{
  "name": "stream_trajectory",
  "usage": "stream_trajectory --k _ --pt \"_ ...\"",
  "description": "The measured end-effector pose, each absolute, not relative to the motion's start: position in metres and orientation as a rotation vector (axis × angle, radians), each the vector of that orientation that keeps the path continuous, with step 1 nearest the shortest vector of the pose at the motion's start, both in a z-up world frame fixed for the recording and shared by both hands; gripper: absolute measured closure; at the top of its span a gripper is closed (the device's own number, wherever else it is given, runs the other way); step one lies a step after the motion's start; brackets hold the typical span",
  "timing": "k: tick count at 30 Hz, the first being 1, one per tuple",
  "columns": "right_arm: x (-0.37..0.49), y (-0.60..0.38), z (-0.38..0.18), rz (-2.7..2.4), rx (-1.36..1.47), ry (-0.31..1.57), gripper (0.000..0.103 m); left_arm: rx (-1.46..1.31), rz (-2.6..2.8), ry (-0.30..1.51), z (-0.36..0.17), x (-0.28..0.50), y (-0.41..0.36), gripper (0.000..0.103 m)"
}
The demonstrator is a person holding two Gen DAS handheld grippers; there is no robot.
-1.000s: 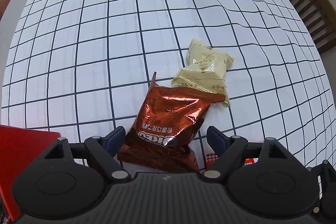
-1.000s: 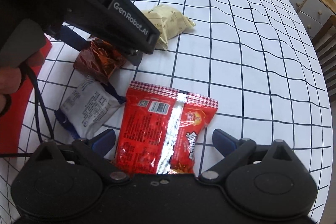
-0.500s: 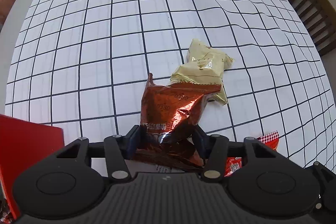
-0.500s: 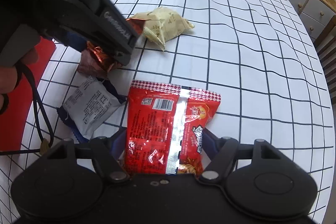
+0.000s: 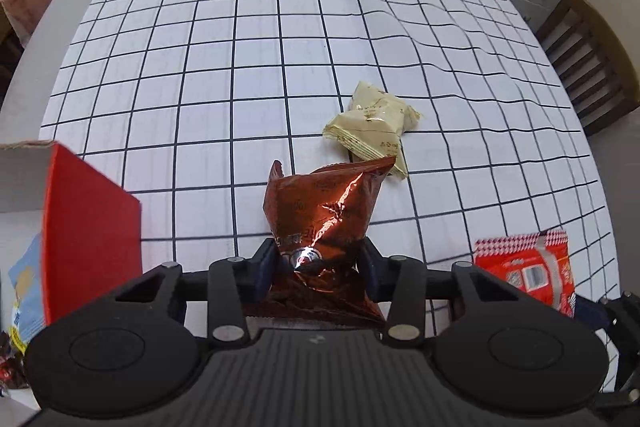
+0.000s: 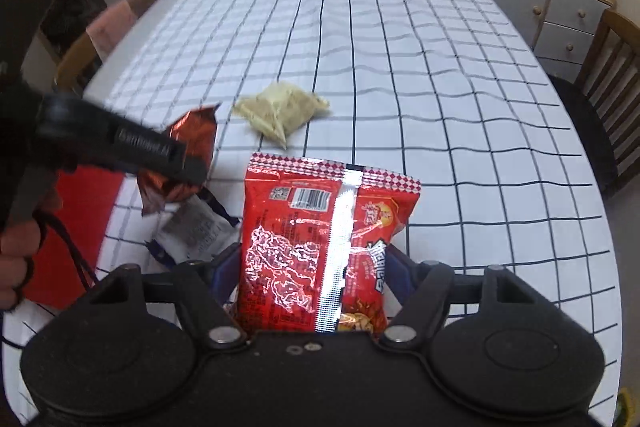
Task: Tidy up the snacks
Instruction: 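Grasp the brown Oreo bag with the left gripper while the right grasps the red snack bag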
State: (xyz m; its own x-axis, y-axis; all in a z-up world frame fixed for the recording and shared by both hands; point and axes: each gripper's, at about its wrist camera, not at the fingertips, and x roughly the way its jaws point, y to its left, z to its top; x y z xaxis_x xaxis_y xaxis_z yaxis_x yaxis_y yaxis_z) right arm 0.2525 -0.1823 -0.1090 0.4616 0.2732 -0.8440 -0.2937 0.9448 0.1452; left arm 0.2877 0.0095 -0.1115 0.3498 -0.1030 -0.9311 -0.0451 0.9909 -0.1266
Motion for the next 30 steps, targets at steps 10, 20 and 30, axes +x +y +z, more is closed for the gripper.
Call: stream_trajectory --k 10,20,30 --pt "0.228 -0.184 -0.065 0.395 -0.003 0.963 0.031 -0.148 -0.046 1.126 -0.059 0.238 0.014 0.061" --pt "0.205 -0.153 -0.031 0.467 -0.024 0.900 0.031 -0.152 -0.016 1.043 -0.013 0.186 0.049 0.061" --pt "0.189 -0.083 -0.015 0.566 -0.073 0.862 0.031 -0.161 0.081 0.984 0.009 0.147 0.117 0.061"
